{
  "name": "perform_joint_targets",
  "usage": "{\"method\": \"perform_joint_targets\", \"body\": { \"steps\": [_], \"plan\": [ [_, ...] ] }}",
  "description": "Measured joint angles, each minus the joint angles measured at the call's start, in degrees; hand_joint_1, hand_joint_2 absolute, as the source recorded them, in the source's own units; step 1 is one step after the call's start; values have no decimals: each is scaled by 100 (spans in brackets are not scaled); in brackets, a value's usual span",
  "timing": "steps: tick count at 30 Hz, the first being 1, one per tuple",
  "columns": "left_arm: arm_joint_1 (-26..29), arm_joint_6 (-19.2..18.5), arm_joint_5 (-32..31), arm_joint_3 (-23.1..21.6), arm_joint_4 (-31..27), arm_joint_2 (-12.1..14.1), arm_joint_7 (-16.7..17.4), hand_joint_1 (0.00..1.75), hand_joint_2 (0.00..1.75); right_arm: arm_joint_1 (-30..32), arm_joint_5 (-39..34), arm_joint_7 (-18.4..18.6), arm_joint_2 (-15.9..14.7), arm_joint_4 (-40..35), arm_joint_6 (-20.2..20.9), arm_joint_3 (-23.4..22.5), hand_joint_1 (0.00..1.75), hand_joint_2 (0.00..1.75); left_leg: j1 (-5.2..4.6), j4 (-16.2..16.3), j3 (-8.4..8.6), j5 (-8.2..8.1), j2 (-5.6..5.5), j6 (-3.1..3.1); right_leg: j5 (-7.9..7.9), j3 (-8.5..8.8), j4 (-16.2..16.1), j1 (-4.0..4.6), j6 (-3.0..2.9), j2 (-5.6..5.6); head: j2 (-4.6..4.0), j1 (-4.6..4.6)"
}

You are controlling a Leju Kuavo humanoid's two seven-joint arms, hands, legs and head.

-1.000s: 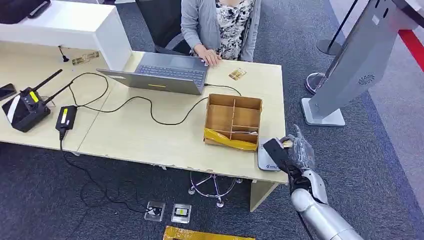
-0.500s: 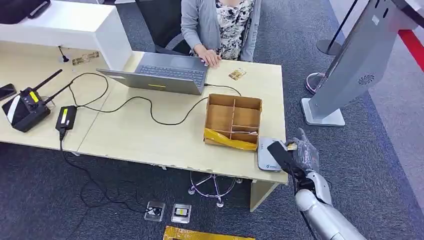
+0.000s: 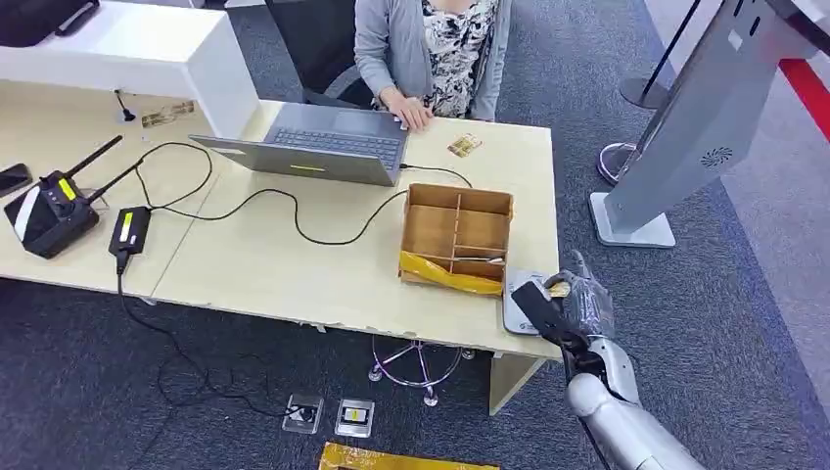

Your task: Pass the card to the sensor for recognition and then transmit it.

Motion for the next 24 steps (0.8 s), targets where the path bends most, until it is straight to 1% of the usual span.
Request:
{"method": "perform_joint_targets", "body": {
  "steps": [15, 16, 17, 19, 22, 24],
  "plan": [
    [0, 0, -15, 0, 0, 0, 42, 0, 0, -19, 4, 2, 68, 206, -89, 52, 175, 175, 0, 0, 5, 0, 1, 0, 1, 6, -1, 0, 0, 0, 0, 4],
    [0, -4, -26, -2, 0, 0, 42, 0, 0, -37, 62, 64, 68, 210, -89, 59, 175, 175, 0, 0, 5, 1, 1, 0, 1, 6, 0, 0, -1, 1, 0, 4],
    [0, -18, -46, -2, 0, 0, 42, 0, 0, -71, 192, 200, 66, 210, -83, 63, 175, 175, 0, 0, 6, 1, 1, -1, 1, 6, 0, 0, -1, 1, 0, 4],
    [0, -37, -85, -4, 0, 0, 35, 0, 0, -192, 576, 557, 44, 197, -17, 77, 175, 175, -1, 0, 5, 3, 1, 0, 2, 6, 0, -1, 0, 1, 0, 4],
    [3, -61, -147, -9, 0, 0, 29, 0, 0, -408, 1091, 1061, -46, 15, 298, 90, 175, 175, -1, 1, 3, 5, 1, 1, 5, 6, 1, -1, 0, 0, 0, 4],
    [0, -72, -188, -46, 0, 0, 20, 0, 0, -568, 1313, 1267, -124, -229, 520, 96, 175, 175, -2, 1, 4, 5, 3, 1, 6, 3, 1, -1, -2, 2, 0, 2]
  ]
}}
